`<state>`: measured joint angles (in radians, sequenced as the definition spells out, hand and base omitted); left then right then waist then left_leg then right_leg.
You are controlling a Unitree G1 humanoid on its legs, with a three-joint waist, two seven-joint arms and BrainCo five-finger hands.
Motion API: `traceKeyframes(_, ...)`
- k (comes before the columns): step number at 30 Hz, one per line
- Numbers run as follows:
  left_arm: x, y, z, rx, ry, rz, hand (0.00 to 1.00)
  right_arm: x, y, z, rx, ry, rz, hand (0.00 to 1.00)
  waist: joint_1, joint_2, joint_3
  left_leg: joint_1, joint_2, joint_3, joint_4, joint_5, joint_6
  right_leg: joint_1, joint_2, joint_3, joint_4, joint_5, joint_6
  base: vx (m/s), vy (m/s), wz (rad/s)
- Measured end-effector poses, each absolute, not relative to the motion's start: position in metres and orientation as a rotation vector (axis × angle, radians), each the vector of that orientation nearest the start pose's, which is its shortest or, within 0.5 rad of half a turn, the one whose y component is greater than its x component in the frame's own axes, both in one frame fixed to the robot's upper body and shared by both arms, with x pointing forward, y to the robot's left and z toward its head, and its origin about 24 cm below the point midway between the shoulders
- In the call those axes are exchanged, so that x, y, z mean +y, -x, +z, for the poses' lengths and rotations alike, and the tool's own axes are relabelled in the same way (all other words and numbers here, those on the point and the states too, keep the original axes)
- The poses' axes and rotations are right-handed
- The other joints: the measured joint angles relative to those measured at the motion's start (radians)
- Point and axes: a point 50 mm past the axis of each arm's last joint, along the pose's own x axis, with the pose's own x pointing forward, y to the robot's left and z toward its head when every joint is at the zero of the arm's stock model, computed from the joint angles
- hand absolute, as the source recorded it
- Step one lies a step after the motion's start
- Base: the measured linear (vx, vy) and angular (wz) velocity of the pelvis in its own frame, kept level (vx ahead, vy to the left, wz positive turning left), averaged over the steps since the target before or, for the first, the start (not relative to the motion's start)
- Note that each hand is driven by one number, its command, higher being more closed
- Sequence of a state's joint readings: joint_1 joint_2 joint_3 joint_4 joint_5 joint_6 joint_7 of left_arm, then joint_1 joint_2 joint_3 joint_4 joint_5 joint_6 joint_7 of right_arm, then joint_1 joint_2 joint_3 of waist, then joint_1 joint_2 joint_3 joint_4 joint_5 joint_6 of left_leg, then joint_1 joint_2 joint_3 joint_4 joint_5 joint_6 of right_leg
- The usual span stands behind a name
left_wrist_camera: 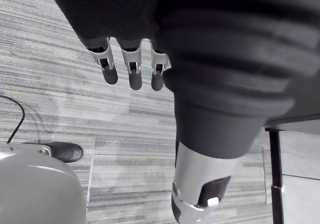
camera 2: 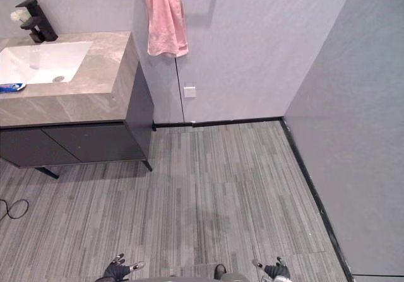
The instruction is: Organize washtable
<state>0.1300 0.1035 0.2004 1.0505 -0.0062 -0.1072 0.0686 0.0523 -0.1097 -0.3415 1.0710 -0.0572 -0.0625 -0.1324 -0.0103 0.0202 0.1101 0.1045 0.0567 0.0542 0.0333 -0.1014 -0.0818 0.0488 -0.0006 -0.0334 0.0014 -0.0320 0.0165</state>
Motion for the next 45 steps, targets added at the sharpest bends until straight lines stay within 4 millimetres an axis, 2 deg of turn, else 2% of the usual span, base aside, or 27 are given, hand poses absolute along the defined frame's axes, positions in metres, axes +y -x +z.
traceKeyframes(3, 0.222, -0.079, -0.158, 1.053, -0.03, 0.336, 0.0, -0.244, -0.103, -0.15, 1.031, 0.093, -0.449, 0.0, 0.0, 0.005, 0.008, 0.0, -0.003, 0.001, 0.001, 0.001, 0.002, 0.004, -0.003, -0.001, -0.008, 0.007, 0.002, 0.0, 0.0, 0.0)
traceKeyframes(10, 0.223, -0.08, -0.157, 1.043, -0.044, 0.328, 0.0, -0.245, -0.108, -0.148, 1.025, 0.128, -0.425, 0.0, 0.001, -0.009, 0.025, 0.003, -0.007, -0.01, 0.001, 0.013, 0.02, 0.018, -0.007, -0.02, -0.016, 0.02, -0.001, -0.04, 0.001, 0.07)
traceKeyframes(15, 0.224, -0.078, -0.157, 1.046, -0.046, 0.328, 0.0, -0.245, -0.115, -0.146, 1.01, 0.126, -0.422, 0.0, 0.0, 0.005, 0.036, -0.005, -0.004, -0.008, -0.01, 0.016, 0.025, 0.017, -0.002, -0.016, -0.047, 0.054, -0.005, -0.11, -0.004, -0.02)
traceKeyframes(20, 0.223, -0.077, -0.158, 1.05, -0.048, 0.325, 0.0, -0.244, -0.115, -0.146, 1.013, 0.126, -0.421, 0.0, 0.001, 0.006, 0.042, -0.009, 0.003, 0.01, -0.036, 0.016, 0.026, 0.017, 0.006, -0.009, -0.093, 0.096, -0.011, -0.13, -0.018, -0.06)
traceKeyframes(29, 0.223, -0.086, -0.156, 1.032, -0.054, 0.312, 0.0, -0.245, -0.111, -0.148, 1.04, 0.122, -0.427, 0.0, 0.0, -0.002, 0.045, -0.046, 0.014, 0.035, -0.027, 0.008, 0.024, -0.025, 0.02, 0.01, -0.1, 0.092, -0.011, -0.03, -0.017, -0.1)
traceKeyframes(32, 0.223, -0.09, -0.155, 1.022, -0.056, 0.311, 0.0, -0.245, -0.113, -0.147, 1.034, 0.117, -0.431, 0.0, 0.005, -0.008, 0.05, -0.068, 0.017, 0.041, 0.021, -0.028, 0.025, -0.046, 0.023, 0.019, -0.061, 0.064, -0.002, 0.09, 0.037, -0.07)
traceKeyframes(34, 0.226, -0.09, -0.154, 1.019, -0.062, 0.313, 0.0, -0.245, -0.113, -0.148, 1.033, 0.108, -0.435, 0.0, 0.024, -0.009, 0.05, -0.077, 0.03, 0.063, 0.068, -0.065, 0.031, -0.085, 0.028, 0.039, 0.028, 0.012, 0.006, 0.13, 0.047, -0.3)
traceKeyframes(35, 0.23, -0.092, -0.153, 1.014, -0.072, 0.317, 0.0, -0.243, -0.115, -0.147, 1.028, 0.101, -0.434, 0.0, 0.027, -0.015, 0.053, -0.079, 0.029, 0.076, 0.118, -0.106, 0.039, -0.129, 0.021, 0.046, 0.153, -0.057, 0.02, 0.15, 0.053, -0.23)
traceKeyframes(37, 0.231, -0.093, -0.152, 1.011, -0.077, 0.319, 0.0, -0.241, -0.116, -0.147, 1.02, 0.092, -0.435, 0.0, 0.027, -0.018, 0.055, -0.079, 0.024, 0.078, 0.148, -0.132, 0.047, -0.155, 0.01, 0.041, 0.24, -0.097, 0.052, 0.14, 0.072, -0.12)
traceKeyframes(38, 0.232, -0.095, -0.152, 1.005, -0.078, 0.318, 0.0, -0.238, -0.119, -0.146, 1.008, 0.083, -0.432, 0.0, 0.028, -0.019, 0.058, -0.079, 0.022, 0.088, 0.171, -0.139, 0.052, -0.197, -0.002, 0.029, 0.351, -0.119, 0.085, 0.12, 0.103, -0.1)
traceKeyframes(39, 0.233, -0.097, -0.151, 0.998, -0.081, 0.319, 0.0, -0.233, -0.121, -0.147, 1.0, 0.072, -0.424, 0.0, 0.028, -0.02, 0.063, -0.073, 0.019, 0.088, 0.187, -0.146, 0.053, -0.232, -0.012, 0.017, 0.451, -0.125, 0.095, 0.15, 0.12, -0.01)
traceKeyframes(40, 0.235, -0.104, -0.148, 0.975, -0.086, 0.317, 0.0, -0.226, -0.125, -0.146, 0.987, 0.054, -0.414, 0.0, 0.025, -0.016, 0.073, -0.042, 0.018, 0.082, 0.192, -0.17, 0.074, -0.296, -0.028, -0.011, 0.62, -0.124, 0.104, 0.26, 0.125, 0.16)
traceKeyframes(41, 0.235, -0.115, -0.145, 0.945, -0.087, 0.313, 0.0, -0.218, -0.123, -0.149, 0.998, 0.029, -0.406, 0.0, 0.028, -0.025, 0.092, 0.006, 0.005, 0.078, 0.185, -0.199, 0.085, -0.356, -0.058, -0.051, 0.767, -0.174, 0.105, 0.3, 0.091, 0.16)
traceKeyframes(44, 0.234, -0.118, -0.144, 0.936, -0.083, 0.315, 0.0, -0.219, -0.127, -0.148, 0.988, 0.026, -0.408, 0.0, 0.022, -0.028, 0.093, 0.052, 0.012, 0.063, 0.158, -0.219, 0.084, -0.407, -0.069, -0.108, 0.756, -0.217, 0.081, 0.27, 0.031, 0.14)
traceKeyframes(45, 0.233, -0.124, -0.142, 0.922, -0.08, 0.311, 0.0, -0.221, -0.127, -0.147, 0.987, 0.029, -0.41, 0.0, 0.018, -0.026, 0.094, 0.071, 0.02, 0.047, 0.132, -0.221, 0.084, -0.437, -0.063, -0.139, 0.674, -0.212, 0.072, 0.39, -0.057, 0.43)
